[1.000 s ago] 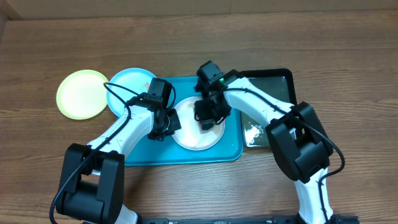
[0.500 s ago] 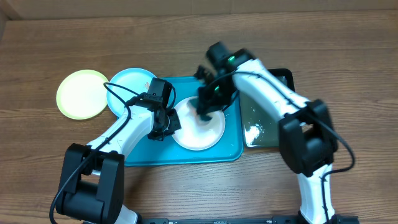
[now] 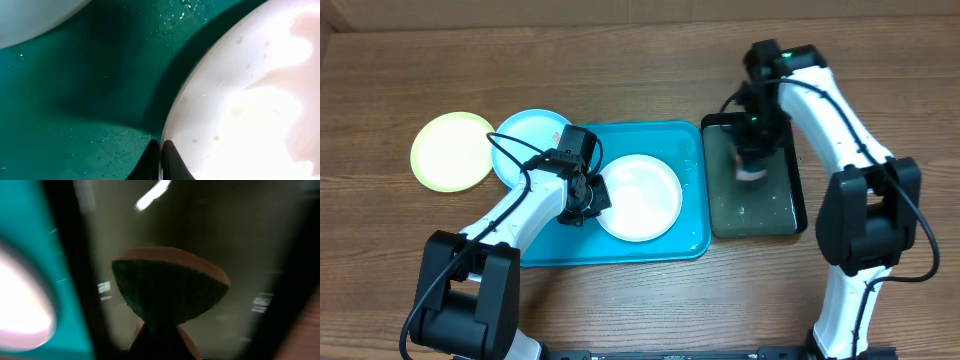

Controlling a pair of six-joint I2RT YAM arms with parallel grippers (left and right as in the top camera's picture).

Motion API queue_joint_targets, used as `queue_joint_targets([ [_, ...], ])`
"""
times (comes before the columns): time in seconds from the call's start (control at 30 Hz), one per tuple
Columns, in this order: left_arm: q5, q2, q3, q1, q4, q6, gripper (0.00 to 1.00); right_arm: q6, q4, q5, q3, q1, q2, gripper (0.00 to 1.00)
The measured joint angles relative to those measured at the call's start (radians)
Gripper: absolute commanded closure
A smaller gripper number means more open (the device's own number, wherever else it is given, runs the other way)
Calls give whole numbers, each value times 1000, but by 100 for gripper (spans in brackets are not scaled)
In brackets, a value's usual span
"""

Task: Clean dirty plates on tray and stack at the side
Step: 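Return the sponge to the basin and raise the right gripper aside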

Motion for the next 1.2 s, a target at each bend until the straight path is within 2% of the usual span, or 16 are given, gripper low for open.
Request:
queue_joint_targets([
  [0.17, 0, 0, 0, 0, 1, 0, 96, 14, 62, 111, -62, -56, 0, 96],
  [0.33, 0, 0, 0, 0, 2, 0, 96, 19, 135, 141, -161, -64, 0, 96],
  [0.37, 1, 0, 0, 0, 2, 0, 96, 19, 149, 142, -177, -63, 0, 86],
  [0.43, 1, 0, 0, 0, 2, 0, 96, 24, 160, 145, -195, -63, 0, 55],
  [0.5, 2, 0, 0, 0, 2, 0, 96, 23, 161, 143, -201, -63, 0, 42],
  [0.7, 2, 0, 0, 0, 2, 0, 96, 24, 137, 117, -183, -64, 0, 28],
  [0.8, 2, 0, 0, 0, 2, 0, 96, 38, 114, 106, -116, -77, 0, 25],
  [0.97, 2, 0, 0, 0, 2, 0, 94, 68, 116, 100, -24, -144, -1, 25],
  [1.07, 3, 0, 0, 0, 3, 1, 87, 87, 114, 99, -16, -228, -2, 23],
  [1.17, 3, 0, 0, 0, 6, 4, 78, 108, 113, 100, -16, -313, -2, 11],
  [1.2, 3, 0, 0, 0, 6, 3, 77, 112, 112, 100, -16, -343, -2, 8],
])
